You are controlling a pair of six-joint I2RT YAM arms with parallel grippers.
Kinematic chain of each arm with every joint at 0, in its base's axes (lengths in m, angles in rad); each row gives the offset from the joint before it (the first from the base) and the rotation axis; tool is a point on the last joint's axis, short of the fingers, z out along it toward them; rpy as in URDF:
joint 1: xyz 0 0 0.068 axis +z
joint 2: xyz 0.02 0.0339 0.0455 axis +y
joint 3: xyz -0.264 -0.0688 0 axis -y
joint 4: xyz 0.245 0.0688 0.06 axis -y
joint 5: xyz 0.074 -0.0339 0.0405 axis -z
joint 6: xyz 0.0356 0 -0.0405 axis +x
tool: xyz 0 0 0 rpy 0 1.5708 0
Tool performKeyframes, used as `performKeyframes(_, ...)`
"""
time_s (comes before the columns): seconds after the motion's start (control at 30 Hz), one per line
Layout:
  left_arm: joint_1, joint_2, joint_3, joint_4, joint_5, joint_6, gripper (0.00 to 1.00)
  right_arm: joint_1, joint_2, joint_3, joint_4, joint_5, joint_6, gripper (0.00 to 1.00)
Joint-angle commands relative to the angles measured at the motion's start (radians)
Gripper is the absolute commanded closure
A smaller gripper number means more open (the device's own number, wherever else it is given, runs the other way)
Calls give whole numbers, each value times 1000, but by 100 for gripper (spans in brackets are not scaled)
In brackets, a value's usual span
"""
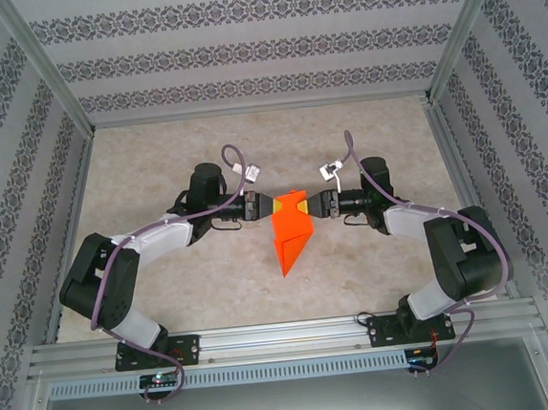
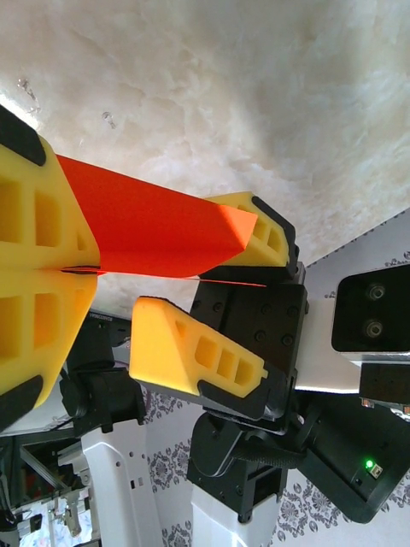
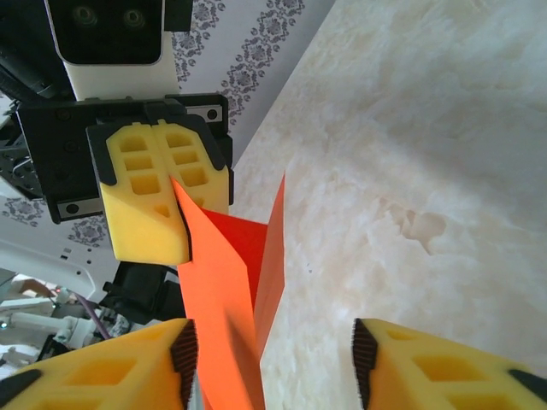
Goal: Fold a paper plane with a square sheet of paper (fold left side to right side)
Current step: Fold the wing for the fifth time at the center of the table.
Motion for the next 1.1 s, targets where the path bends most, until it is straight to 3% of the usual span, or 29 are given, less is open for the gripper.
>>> performKeyframes(0.0,4,5,1,60,32,10,100,5,-3,29,-14,-44,-51,56)
performKeyframes(0.3,4,42,19,14,28,34,100,-11,-31,29,-109,-10,-94,83)
performKeyframes(0.4,4,64,38,-53,-1,78,88,-12,-36,44,-215,36,-132,92)
performKeyframes(0.47,3,76,57,-123,-41,126,66,-11,-31,56,-293,77,-149,97)
performKeyframes(0.57,5,80,103,-289,-162,209,46,-11,-9,76,-409,146,-153,98)
performKeyframes(0.7,9,43,135,-407,-322,257,31,-10,41,82,-485,222,-117,94)
performKeyframes(0.87,-29,-56,144,-523,-483,326,30,-13,85,99,-531,305,-63,92)
performKeyframes(1.07,-272,-140,165,-703,-725,399,30,-13,85,122,-531,345,65,92)
